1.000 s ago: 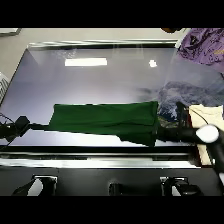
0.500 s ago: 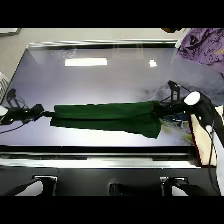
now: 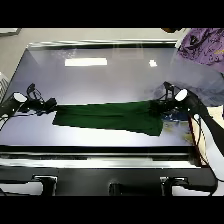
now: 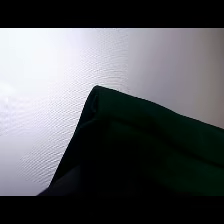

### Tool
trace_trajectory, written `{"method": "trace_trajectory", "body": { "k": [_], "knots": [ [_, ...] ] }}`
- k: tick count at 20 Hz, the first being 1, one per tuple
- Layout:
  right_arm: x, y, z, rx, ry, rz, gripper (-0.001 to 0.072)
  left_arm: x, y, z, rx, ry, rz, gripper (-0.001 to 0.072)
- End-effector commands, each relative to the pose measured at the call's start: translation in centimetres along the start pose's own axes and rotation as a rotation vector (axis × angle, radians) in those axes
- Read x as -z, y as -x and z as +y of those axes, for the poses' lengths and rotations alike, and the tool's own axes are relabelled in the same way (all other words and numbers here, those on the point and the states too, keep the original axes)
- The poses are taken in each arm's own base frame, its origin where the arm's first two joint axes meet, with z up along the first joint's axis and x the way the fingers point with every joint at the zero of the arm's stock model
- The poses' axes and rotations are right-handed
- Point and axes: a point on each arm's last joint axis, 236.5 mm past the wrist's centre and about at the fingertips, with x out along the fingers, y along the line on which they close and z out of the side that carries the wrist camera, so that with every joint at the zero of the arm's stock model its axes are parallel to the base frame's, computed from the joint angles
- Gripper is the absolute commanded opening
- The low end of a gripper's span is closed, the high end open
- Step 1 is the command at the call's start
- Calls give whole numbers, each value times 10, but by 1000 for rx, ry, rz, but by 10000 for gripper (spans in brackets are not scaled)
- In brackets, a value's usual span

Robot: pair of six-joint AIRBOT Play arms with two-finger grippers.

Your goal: Fold the clothes and pants, and hang the long-sleeved shirts on hangers.

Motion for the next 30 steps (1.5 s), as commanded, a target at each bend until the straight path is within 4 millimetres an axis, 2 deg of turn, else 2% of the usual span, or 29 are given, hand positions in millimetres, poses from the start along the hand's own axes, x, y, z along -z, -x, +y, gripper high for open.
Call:
{"method": "trace_trajectory", "body": {
  "k": [1, 2, 3, 4, 5, 6, 8, 9, 10, 11, 12, 13, 17, 20, 25, 27, 30],
  "knots": [
    [-6, -10, -5, 7, -56, -8, 136, -2, -10, -6, 6, 9, 14, 384],
    [-8, -5, -1, 1, -76, -2, 216, -3, -7, -8, 10, 3, 18, 537],
    [-11, 4, 5, -5, -59, 11, 249, -8, -1, -11, 16, -1, 17, 632],
    [-16, 17, 9, 5, -16, 25, 301, -14, 8, -14, 22, -7, 10, 632],
    [-22, 32, 7, 45, 37, 30, 442, -22, 18, -16, 23, -15, -2, 632],
    [-32, 46, -1, 91, 62, 14, 484, -28, 29, -16, 19, -28, -13, 632],
    [-54, 68, -11, 4, -48, -56, 485, -36, 50, -15, 5, -50, -30, 632],
    [-55, 74, -26, -32, -101, -57, 503, -38, 59, -14, -2, -58, -37, 632],
    [-51, 78, -46, -54, -141, -36, 563, -40, 67, -13, -8, -64, -46, 632],
    [-41, 80, -69, -75, -180, 6, 595, -40, 73, -14, -6, -66, -54, 632],
    [-27, 78, -85, -112, -215, 59, 654, -41, 78, -15, -5, -68, -63, 632],
    [-17, 76, -93, -160, -237, 97, 668, -41, 81, -16, -3, -70, -65, 632],
    [-1, 56, -105, -285, -277, 133, 668, -35, 83, -18, -2, -73, -47, 632],
    [-5, 38, -95, -388, -299, 136, 668, -36, 83, -18, -2, -73, -48, 631],
    [-1, 15, -95, -436, -339, 177, 668, -36, 83, -18, -2, -73, -47, 631],
    [2, 7, -84, -446, -313, 202, 668, -36, 83, -18, -2, -73, -48, 631],
    [11, -8, -52, -446, -235, 257, 665, -36, 83, -18, -2, -58, -47, 631]
  ]
}}
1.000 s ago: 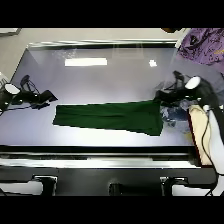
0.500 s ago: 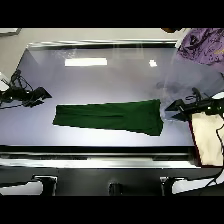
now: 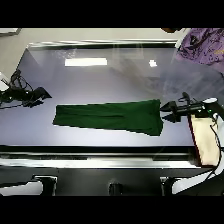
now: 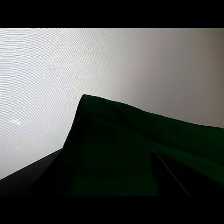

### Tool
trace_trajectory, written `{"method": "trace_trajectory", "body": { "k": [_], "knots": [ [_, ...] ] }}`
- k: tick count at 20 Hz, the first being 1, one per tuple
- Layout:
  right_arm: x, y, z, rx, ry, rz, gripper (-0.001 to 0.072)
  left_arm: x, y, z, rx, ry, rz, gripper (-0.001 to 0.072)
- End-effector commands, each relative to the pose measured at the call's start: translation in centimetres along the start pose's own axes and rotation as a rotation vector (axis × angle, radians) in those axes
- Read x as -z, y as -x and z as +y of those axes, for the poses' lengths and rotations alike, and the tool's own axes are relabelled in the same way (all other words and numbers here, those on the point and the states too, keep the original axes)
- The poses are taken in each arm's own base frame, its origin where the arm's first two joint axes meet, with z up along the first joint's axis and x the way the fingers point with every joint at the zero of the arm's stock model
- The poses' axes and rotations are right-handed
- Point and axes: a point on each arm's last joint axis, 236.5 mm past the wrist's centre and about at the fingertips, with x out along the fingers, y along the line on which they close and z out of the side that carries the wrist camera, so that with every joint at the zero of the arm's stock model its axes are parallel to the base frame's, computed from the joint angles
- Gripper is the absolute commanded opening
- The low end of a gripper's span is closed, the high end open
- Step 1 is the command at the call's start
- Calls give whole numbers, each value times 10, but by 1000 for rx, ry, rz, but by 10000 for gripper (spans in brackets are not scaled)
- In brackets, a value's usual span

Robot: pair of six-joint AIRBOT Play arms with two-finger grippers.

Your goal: Fold the clothes and pants, and hang the long-sleeved shirts on hangers.

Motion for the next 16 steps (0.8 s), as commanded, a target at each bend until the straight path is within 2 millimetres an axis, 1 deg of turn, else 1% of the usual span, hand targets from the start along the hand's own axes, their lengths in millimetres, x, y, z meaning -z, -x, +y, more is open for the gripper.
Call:
{"method": "trace_trajectory", "body": {
  "k": [1, 2, 3, 4, 5, 6, 7, 8, 9, 10, 11, 12, 14, 16],
  "knots": [
    [12, -32, 14, 26, 64, 71, 661, -1, 1, 0, 0, 10, -2, 631],
    [17, -40, 18, 37, 82, 94, 652, -1, 1, 0, 0, 10, -2, 631],
    [22, -47, 20, 53, 100, 117, 577, -1, 1, 0, 0, 10, -2, 631],
    [26, -53, 20, 74, 119, 136, 413, 0, 1, 0, 2, 11, -1, 631],
    [29, -57, 20, 95, 136, 151, 330, -1, 1, -1, 6, 13, -2, 631],
    [32, -60, 21, 103, 146, 161, 273, -1, 1, -2, 10, 16, -2, 631],
    [33, -61, 22, 106, 145, 163, 155, 0, 0, -5, 18, 17, -1, 628],
    [32, -59, 25, 110, 136, 153, 35, 1, 0, -10, 29, 17, 1, 591],
    [29, -53, 29, 116, 136, 134, 25, 3, -2, -17, 47, 15, 7, 405],
    [25, -43, 31, 160, 125, 106, 25, 5, -4, -28, 69, 9, 15, 197],
    [21, -29, 33, 219, 106, 74, 24, 10, -9, -43, 96, 0, 27, 55],
    [19, -13, 40, 259, 100, 43, 24, 15, -15, -59, 123, -13, 39, 17],
    [17, 22, 61, 328, 87, -34, 24, 29, -32, -97, 178, -49, 62, 17],
    [19, 55, 87, 362, 109, -107, 24, 50, -53, -148, 260, -77, 90, 16]
  ]
}}
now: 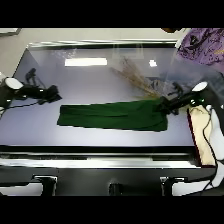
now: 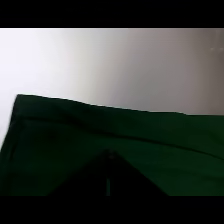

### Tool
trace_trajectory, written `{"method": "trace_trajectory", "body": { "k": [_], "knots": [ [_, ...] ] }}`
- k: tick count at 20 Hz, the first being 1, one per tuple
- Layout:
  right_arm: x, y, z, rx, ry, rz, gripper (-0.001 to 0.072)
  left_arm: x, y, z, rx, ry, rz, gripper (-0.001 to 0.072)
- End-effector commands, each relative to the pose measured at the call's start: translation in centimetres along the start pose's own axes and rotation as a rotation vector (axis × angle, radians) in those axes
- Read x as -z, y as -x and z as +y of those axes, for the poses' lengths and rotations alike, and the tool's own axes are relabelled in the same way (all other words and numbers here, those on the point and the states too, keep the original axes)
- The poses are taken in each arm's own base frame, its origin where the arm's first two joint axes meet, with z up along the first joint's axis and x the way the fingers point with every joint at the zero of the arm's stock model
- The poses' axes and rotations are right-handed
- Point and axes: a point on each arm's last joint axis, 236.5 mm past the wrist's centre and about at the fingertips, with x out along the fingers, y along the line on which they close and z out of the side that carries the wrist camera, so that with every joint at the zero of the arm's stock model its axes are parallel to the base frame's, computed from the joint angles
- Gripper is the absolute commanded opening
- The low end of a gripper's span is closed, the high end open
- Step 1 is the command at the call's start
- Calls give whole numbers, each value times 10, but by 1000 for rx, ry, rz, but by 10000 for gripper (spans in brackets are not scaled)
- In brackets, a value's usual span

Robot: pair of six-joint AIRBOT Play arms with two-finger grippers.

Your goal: Fold the clothes and pants, and hang the long-sleeved shirts on hangers.

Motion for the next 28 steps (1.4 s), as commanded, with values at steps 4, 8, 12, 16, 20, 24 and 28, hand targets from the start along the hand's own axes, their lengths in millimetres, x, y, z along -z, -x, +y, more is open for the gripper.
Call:
{"method": "trace_trajectory", "body": {
  "k": [4, 8, 12, 16, 20, 24, 28],
  "knots": [
    [12, 102, 20, 199, -60, -150, 24, 75, -103, -140, 208, -54, 105, 16],
    [23, 133, 32, 231, -70, -175, 24, 136, -161, -223, 313, -100, 223, 16],
    [26, 150, 43, 232, -73, -189, 24, 201, -204, -293, 372, -143, 363, 16],
    [23, 159, 51, 220, -88, -221, 24, 254, -230, -331, 393, -146, 456, 16],
    [19, 158, 60, 176, -128, -238, 24, 275, -241, -354, 452, -35, 496, 16],
    [18, 156, 72, 127, -129, -239, 24, 257, -232, -339, 435, -78, 507, 15],
    [17, 154, 88, 54, -142, -237, 24, 184, -195, -303, 339, -177, 422, 14]
  ]
}}
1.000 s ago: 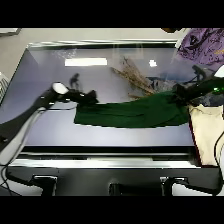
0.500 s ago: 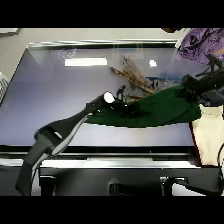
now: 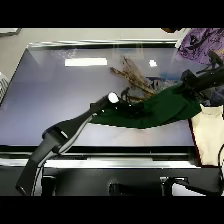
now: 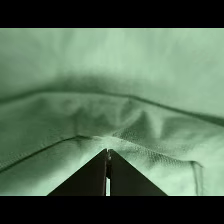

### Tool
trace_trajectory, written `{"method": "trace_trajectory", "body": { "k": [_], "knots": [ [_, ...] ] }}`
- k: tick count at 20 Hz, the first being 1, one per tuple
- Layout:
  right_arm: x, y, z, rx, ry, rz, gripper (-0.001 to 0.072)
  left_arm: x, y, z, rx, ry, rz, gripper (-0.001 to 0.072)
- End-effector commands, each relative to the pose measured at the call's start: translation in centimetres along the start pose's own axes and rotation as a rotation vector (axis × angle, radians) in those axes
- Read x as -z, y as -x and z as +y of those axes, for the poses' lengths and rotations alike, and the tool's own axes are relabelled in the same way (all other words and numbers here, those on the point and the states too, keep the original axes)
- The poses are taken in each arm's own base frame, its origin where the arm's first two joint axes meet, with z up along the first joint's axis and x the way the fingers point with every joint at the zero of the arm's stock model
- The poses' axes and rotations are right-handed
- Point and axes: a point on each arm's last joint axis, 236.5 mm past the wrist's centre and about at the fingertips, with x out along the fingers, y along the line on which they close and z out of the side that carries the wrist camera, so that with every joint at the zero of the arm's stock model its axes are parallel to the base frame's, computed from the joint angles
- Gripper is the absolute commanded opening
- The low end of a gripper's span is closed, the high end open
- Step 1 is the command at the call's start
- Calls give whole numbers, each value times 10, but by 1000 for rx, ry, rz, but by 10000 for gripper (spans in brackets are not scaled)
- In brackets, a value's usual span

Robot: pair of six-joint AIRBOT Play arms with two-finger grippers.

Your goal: Fold the clothes and pants, and hang the long-sleeved shirts on hangers.

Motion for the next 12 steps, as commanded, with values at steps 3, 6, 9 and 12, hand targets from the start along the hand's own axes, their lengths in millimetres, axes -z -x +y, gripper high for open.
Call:
{"method": "trace_trajectory", "body": {
  "k": [3, 6, 9, 12],
  "knots": [
    [9, -6, 33, -78, -18, 24, 24, -56, 142, 38, -270, -115, -120, 14],
    [26, -21, 70, -98, -6, 43, 24, -80, 265, 67, -499, -130, -254, 14],
    [44, -38, 114, -136, 10, 43, 24, -77, 389, 94, -696, -79, -375, 15],
    [65, -59, 158, -184, 42, 47, 23, -65, 476, 108, -773, -43, -467, 16]
  ]
}}
